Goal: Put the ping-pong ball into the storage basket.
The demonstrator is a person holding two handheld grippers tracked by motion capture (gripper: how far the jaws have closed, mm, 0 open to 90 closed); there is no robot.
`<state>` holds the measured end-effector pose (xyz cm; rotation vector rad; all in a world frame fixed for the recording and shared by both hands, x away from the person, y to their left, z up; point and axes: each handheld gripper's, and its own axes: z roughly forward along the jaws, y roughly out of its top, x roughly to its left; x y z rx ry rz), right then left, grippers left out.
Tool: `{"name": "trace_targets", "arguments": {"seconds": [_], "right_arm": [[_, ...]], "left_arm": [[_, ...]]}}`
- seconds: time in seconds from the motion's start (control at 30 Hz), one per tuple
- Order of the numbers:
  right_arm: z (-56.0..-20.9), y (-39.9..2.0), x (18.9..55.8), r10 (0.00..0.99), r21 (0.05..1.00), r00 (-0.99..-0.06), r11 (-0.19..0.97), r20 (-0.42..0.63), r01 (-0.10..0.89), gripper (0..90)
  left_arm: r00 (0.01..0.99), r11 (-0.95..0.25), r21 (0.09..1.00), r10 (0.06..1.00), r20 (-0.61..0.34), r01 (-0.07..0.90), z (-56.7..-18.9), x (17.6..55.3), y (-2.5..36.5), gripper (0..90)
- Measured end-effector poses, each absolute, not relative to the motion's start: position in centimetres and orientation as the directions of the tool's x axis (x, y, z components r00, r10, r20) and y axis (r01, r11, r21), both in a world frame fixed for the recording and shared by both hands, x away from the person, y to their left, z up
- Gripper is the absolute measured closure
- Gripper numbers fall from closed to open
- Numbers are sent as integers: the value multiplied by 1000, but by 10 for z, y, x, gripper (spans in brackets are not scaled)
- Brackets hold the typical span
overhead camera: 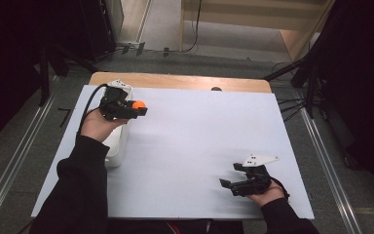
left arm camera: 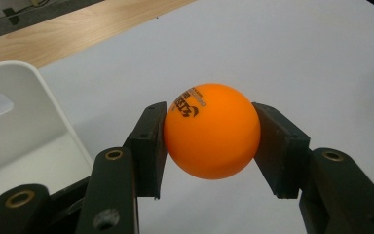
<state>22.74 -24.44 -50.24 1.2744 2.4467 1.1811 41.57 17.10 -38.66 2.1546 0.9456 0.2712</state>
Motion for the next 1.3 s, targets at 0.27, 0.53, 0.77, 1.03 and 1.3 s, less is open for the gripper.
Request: {"name": "trace_targets", "arguments": {"seconds": [0.27,0.53,0.77,1.03,1.3], "right_arm": [[-503,-244,228,741,697,-637,343,211,630,148],[-503,-242,228,737,694,-639,343,219,633,148],[-503,-242,229,734,702,-643,340,219,626,148],[-503,-240,229,732,697,-645,346,218,628,148],[-502,-239,231,728,697,-650,349,218,626,148]], "left_arm": [[670,-403,714,732,-124,572,-384,417,179,501],[630,-372,714,766,-125,593,-384,420,187,502],[610,-366,714,785,-107,596,-385,421,190,501],[584,-340,717,804,-114,608,-385,423,199,502],[542,-301,717,831,-126,629,-387,424,208,502]]}}
